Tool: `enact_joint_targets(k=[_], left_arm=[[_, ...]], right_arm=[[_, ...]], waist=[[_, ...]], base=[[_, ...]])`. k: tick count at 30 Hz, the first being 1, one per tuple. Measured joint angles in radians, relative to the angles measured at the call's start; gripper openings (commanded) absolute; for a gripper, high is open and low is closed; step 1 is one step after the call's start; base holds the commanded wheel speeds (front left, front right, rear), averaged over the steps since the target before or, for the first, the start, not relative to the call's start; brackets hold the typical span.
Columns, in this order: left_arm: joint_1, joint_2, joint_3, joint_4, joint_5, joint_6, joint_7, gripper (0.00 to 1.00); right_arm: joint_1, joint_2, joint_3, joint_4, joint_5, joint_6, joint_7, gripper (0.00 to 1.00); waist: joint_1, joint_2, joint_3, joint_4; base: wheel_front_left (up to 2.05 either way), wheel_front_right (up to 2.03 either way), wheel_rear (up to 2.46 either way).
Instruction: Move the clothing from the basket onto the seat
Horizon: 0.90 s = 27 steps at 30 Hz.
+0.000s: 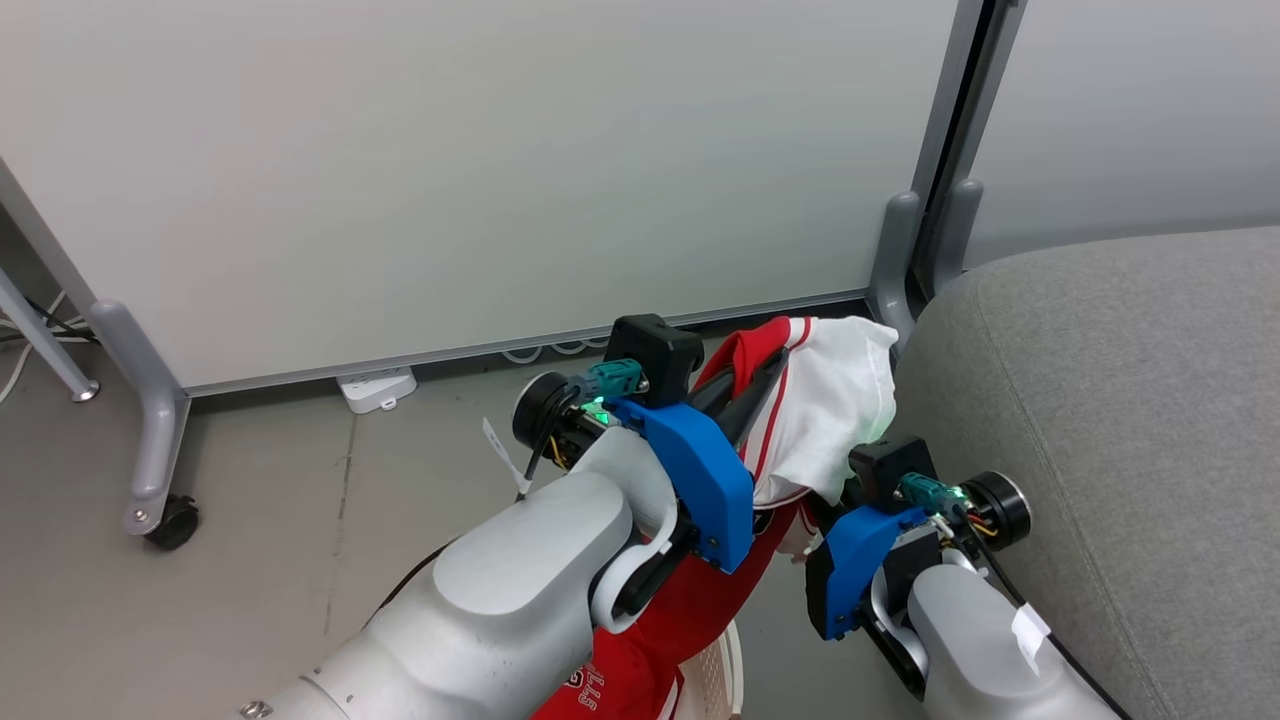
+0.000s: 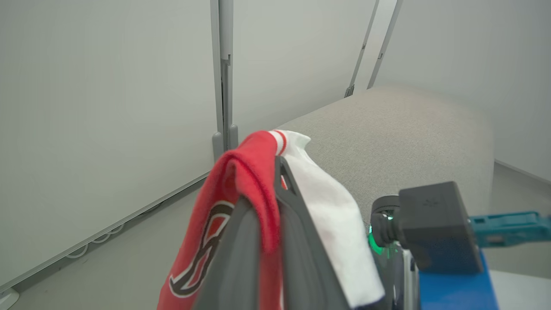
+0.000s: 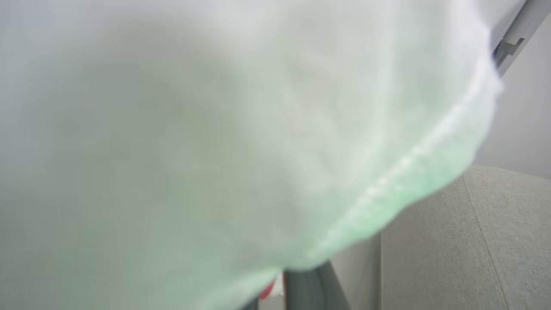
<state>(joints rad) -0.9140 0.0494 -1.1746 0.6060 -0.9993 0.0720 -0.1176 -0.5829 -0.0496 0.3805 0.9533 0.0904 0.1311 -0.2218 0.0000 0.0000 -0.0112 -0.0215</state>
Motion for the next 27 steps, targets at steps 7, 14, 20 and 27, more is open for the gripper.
enact_joint_targets(k=[7,14,20,27], left_arm=[[-0.01,0.0,-0.014,0.013,-0.018,0.0,-0.012,0.0],[-0.018,0.0,-0.032,0.018,-0.035,0.0,-0.021,1.0],[-0.026,0.0,-0.045,0.024,-0.047,0.0,-0.026,1.0],[-0.027,0.0,-0.053,0.046,-0.054,0.004,-0.051,1.0]], right_arm=[[-0.001,0.0,0.016,0.003,0.019,0.0,-0.012,0.0],[-0.004,0.0,0.02,0.005,0.034,0.0,-0.023,0.0],[-0.012,0.0,0.02,0.005,0.035,0.0,-0.031,0.0],[-0.012,0.0,0.007,0.004,0.035,0.0,-0.034,0.0]], waist=[[0.0,0.0,0.003,-0.01],[0.0,0.0,0.003,-0.008],[0.0,0.0,0.003,-0.007],[0.0,0.0,0.007,-0.006]], base=[[0.0,0.0,0.0],[0.0,0.0,0.0],[0.0,0.0,0.0],[0.0,0.0,0.0]])
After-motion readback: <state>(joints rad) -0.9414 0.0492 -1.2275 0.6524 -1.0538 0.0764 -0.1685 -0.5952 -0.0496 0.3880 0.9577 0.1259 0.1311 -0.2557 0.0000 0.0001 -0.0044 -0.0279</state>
